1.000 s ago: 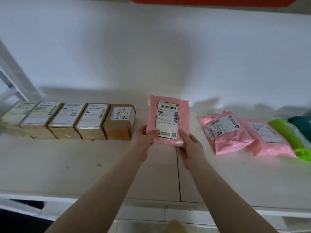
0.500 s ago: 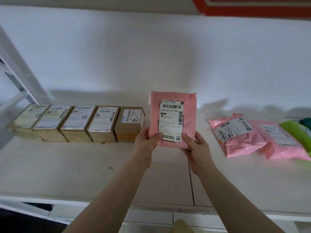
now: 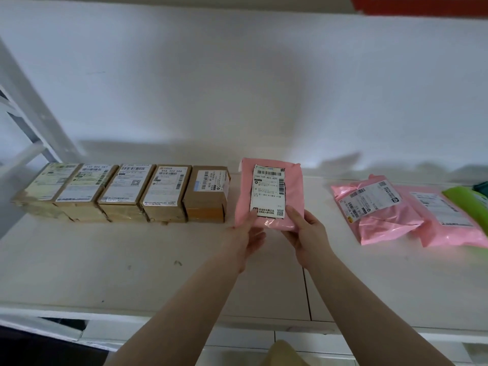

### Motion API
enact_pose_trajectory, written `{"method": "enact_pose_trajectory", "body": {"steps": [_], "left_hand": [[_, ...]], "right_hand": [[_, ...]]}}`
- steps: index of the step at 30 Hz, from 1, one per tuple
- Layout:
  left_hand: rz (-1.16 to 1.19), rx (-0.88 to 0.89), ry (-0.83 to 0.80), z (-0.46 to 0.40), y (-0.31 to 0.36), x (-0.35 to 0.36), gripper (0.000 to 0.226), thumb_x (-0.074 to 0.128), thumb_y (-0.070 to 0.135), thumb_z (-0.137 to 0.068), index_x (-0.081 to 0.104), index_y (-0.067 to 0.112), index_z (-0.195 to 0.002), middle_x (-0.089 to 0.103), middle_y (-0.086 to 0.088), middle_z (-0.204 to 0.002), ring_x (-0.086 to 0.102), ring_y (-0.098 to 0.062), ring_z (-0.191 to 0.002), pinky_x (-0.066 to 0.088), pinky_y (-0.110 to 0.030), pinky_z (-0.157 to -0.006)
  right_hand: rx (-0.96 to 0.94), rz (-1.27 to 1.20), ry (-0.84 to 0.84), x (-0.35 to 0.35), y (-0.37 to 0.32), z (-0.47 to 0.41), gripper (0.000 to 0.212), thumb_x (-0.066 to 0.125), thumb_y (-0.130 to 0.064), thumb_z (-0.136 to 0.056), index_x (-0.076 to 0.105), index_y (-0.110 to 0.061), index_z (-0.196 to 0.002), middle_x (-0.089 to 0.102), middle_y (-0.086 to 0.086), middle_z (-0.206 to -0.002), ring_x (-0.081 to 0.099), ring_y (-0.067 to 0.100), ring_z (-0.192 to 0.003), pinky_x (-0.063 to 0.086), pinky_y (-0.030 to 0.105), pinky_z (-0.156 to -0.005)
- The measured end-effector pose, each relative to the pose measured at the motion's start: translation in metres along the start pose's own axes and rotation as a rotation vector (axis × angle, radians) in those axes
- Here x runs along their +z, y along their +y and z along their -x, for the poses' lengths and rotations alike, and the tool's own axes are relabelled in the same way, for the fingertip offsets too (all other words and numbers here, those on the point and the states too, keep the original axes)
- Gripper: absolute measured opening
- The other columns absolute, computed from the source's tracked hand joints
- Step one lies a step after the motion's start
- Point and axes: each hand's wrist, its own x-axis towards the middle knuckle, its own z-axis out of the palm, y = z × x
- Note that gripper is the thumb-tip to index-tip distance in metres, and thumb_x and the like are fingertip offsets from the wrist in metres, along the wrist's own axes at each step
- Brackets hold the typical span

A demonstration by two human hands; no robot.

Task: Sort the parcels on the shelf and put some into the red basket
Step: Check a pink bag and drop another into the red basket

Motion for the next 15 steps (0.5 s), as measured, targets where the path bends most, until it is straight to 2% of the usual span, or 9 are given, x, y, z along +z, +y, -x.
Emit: {"method": "enact_pose_trajectory", "body": {"steps": [4, 6, 8, 11, 15], "left_hand": [[0.015, -0.106, -0.084, 0.003, 0.000, 0.002, 0.039, 0.058, 0.042, -0.093, 0.065, 0.005, -0.104, 0.072, -0.016, -0.087, 0.070, -0.020, -0.073, 0.059, -0.023, -0.056], [0.002, -0.122, -0.086, 0.002, 0.000, 0.002, 0.035, 0.057, 0.042, -0.093, 0.064, 0.009, -0.100, 0.072, -0.016, -0.085, 0.071, -0.019, -0.070, 0.060, -0.025, -0.059], [-0.001, -0.132, -0.072, -0.001, 0.001, 0.003, 0.038, 0.055, 0.043, -0.095, 0.063, 0.007, -0.103, 0.072, -0.016, -0.083, 0.071, -0.019, -0.068, 0.060, -0.025, -0.058], [0.008, -0.138, -0.040, -0.003, 0.004, 0.006, 0.041, 0.051, 0.040, -0.097, 0.062, 0.002, -0.111, 0.069, -0.015, -0.080, 0.067, -0.019, -0.070, 0.057, -0.024, -0.054], [0.029, -0.136, -0.006, -0.008, 0.005, 0.008, 0.041, 0.050, 0.034, -0.099, 0.061, -0.001, -0.116, 0.069, -0.012, -0.062, 0.067, -0.019, -0.062, 0.056, -0.023, -0.049]], "right_hand": [[0.074, 0.117, 0.036, 0.001, 0.012, -0.014, 0.023, 0.073, -0.014, -0.087, 0.070, -0.003, -0.108, 0.075, 0.017, -0.106, 0.072, 0.031, -0.098, 0.058, 0.042, -0.088], [0.087, 0.149, 0.046, 0.005, 0.016, -0.018, 0.032, 0.074, -0.014, -0.086, 0.067, -0.001, -0.114, 0.075, 0.016, -0.105, 0.072, 0.030, -0.096, 0.060, 0.039, -0.080], [0.068, 0.169, 0.065, 0.009, 0.018, -0.021, 0.034, 0.074, -0.012, -0.086, 0.064, 0.000, -0.116, 0.074, 0.014, -0.100, 0.072, 0.027, -0.089, 0.060, 0.035, -0.074], [0.023, 0.238, 0.085, 0.013, 0.019, -0.026, 0.032, 0.074, -0.012, -0.086, 0.063, -0.003, -0.115, 0.073, 0.010, -0.092, 0.070, 0.023, -0.081, 0.061, 0.033, -0.068], [-0.017, 0.368, 0.078, 0.017, 0.019, -0.029, 0.023, 0.074, -0.016, -0.086, 0.065, -0.006, -0.106, 0.072, 0.007, -0.088, 0.069, 0.019, -0.073, 0.057, 0.029, -0.054]]}}
